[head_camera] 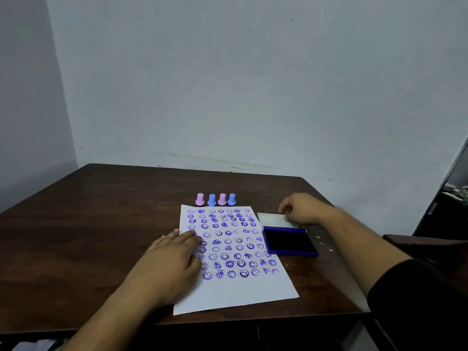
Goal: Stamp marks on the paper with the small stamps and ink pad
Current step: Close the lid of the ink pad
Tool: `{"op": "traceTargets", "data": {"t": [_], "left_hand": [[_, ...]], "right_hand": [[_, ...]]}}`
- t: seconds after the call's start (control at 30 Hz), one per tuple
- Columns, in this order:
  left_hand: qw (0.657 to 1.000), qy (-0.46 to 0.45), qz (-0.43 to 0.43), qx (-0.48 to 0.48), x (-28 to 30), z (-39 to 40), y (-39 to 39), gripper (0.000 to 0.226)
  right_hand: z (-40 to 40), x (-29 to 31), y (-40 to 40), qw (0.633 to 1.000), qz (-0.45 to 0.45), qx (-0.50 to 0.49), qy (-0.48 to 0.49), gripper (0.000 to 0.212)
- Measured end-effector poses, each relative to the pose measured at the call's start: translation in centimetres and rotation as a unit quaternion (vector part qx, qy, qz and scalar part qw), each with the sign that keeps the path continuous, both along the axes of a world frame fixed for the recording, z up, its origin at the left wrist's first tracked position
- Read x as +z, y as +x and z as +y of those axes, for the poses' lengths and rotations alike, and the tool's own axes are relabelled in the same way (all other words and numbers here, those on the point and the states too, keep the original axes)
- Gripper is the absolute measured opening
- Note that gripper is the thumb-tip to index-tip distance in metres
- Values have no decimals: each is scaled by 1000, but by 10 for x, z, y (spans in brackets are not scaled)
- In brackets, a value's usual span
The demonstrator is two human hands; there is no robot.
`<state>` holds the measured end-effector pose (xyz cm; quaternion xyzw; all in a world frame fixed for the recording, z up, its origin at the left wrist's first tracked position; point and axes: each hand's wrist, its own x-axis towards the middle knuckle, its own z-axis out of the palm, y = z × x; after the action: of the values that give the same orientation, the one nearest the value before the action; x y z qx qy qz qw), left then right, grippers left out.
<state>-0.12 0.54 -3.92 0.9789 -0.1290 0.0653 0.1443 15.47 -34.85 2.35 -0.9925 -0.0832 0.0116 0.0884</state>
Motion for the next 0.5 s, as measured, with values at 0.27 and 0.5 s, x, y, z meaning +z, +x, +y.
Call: {"op": "traceTargets", "data": {"t": [0.27,0.5], "left_hand": [[1000,-4,-2,2,3,-2,-2,56],[1000,-1,-2,1,5,-3,-3,56]], "right_hand": [[3,-6,2,998,-53,1,-14,29],[5,2,-4,991,-109,25,-70,37]]}}
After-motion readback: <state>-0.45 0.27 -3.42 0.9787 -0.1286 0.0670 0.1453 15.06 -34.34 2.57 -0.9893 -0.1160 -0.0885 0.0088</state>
